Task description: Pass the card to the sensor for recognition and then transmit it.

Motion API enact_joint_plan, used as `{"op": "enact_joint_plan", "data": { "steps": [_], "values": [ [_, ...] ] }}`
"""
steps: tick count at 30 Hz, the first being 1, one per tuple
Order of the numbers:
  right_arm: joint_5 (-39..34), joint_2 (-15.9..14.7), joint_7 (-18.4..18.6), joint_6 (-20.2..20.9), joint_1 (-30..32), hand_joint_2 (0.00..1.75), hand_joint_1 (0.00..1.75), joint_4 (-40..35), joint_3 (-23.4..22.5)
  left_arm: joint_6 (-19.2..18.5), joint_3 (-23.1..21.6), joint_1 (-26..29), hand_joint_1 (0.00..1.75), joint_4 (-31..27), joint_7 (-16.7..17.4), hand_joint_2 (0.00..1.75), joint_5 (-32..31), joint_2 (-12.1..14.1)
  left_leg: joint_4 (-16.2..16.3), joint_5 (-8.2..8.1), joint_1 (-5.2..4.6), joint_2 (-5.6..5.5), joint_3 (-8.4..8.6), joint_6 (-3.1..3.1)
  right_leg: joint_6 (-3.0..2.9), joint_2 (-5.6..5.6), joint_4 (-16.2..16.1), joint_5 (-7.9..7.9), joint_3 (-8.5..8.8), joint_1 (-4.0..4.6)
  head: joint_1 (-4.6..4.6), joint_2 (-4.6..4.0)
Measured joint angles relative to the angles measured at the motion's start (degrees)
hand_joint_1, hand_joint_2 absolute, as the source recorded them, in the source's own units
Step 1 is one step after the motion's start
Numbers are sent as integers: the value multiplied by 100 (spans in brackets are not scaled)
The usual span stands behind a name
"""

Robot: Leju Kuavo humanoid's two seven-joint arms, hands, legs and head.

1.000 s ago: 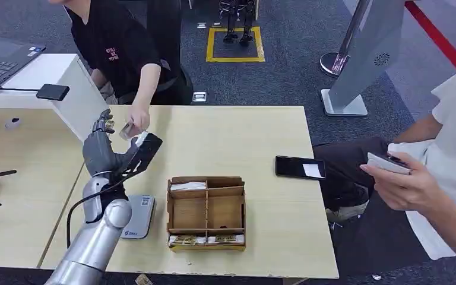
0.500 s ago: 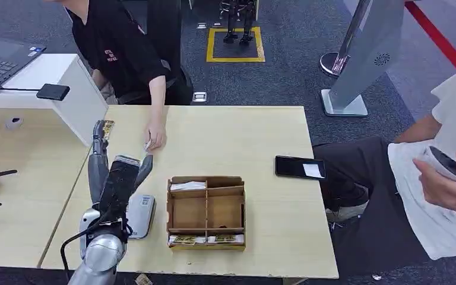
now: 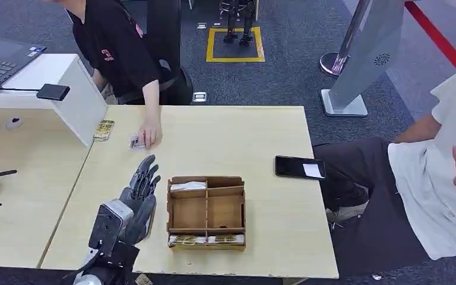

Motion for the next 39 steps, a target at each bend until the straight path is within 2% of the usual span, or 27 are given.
{"op": "enact_joint_plan", "data": {
  "steps": [10, 13, 16, 17, 19, 22, 25, 28, 30, 32, 34, 35, 37, 38, 39],
  "values": [
    [81, 37, -101, 155, 38, 0, 0, -182, -219, -444, -486, 545, 0, -449, -492, 0, 1807, 168, 0, 0, 0, -1, 0, 0, 0, -1, 0, 0, 1, 0, 0, 0],
    [103, 46, -110, 173, 45, 0, 0, -219, -276, -415, -628, 596, 0, -497, -626, 0, 1854, 168, 0, 0, 0, -1, 0, 0, 0, -1, 0, 0, 2, 0, 0, 0],
    [148, 55, -140, 212, 52, 0, 0, -273, -341, -250, -803, 604, 0, -501, -531, 0, 1920, 203, 0, 0, 0, -1, 0, 0, 0, -1, 0, 0, 2, 0, 0, 0],
    [186, 55, -154, 227, 54, 0, 0, -286, -354, -309, -881, 604, 0, -499, -560, 175, 1953, 228, 0, 0, 0, -1, 0, 0, 0, -1, 0, 0, 2, 0, 0, 0],
    [243, 55, -188, 269, 55, 0, 0, -304, -363, -560, -1041, 596, 0, -464, -737, 175, 1950, 328, 0, 0, 0, -1, 1, 0, 0, -1, 0, 0, 2, 0, 0, 0],
    [249, 55, -202, 297, 57, 0, 0, -326, -393, -517, -1213, 576, 0, -379, -805, 175, 1352, 446, 0, 0, 0, -1, 1, 0, 0, -1, 0, 0, 1, 0, 0, 0],
    [227, 63, -195, 317, 64, 0, 0, -365, -468, -328, -1242, 522, 0, -302, -829, 175, 321, 584, 0, 0, 0, -1, 1, 0, 0, -1, 0, 0, 1, 0, 0, 0],
    [201, 92, -188, 387, 76, 0, 0, -455, -542, 102, -1329, 478, 0, -245, -833, 175, -1027, 660, 0, 0, 0, -1, 1, 0, 0, -2, 0, 0, 1, 0, 0, 0],
    [199, 103, -186, 429, 83, 0, 0, -516, -601, 344, -1403, 448, 0, -211, -776, 175, -1659, 699, 0, 0, 0, -1, 1, 0, 0, -2, 0, 0, 2, 0, -2, 0],
    [199, 109, -186, 450, 87, 0, 0, -560, -636, 514, -1487, 416, 0, -166, -770, 175, -2011, 739, 0, 0, -1, -1, 1, 0, 0, -2, 0, 0, 2, 0, 0, 0],
    [214, 116, -188, 483, 90, 0, 0, -597, -660, 703, -1578, 398, 28, -114, -796, 175, -2354, 789, 0, 0, -1, -1, 1, 0, 0, -1, 0, 0, 2, 0, 0, 0],
    [219, 118, -188, 490, 91, 0, 0, -610, -671, 787, -1616, 387, 154, -94, -805, 175, -2481, 813, 0, 0, -1, -1, 1, 0, 0, -1, 0, 0, 2, 0, 0, 0],
    [230, 122, -188, 503, 95, 0, 0, -632, -713, 970, -1670, 374, 159, -53, -803, 175, -2727, 848, 0, 0, -1, -1, 1, 0, 0, -2, 0, 0, 2, 0, 0, 0],
    [232, 125, -188, 503, 96, 0, 0, -641, -726, 1056, -1703, 357, 152, -31, -789, 175, -2850, 868, 0, 0, -1, -1, 0, 0, 0, -2, 0, 0, 2, 0, 0, 0],
    [240, 125, -188, 507, 98, 0, 0, -647, -739, 1177, -1727, 342, 138, -5, -768, 175, -3058, 892, 0, 0, -1, -1, 0, 0, 0, -2, 0, 0, 2, 0, 0, 0]
  ]
}}
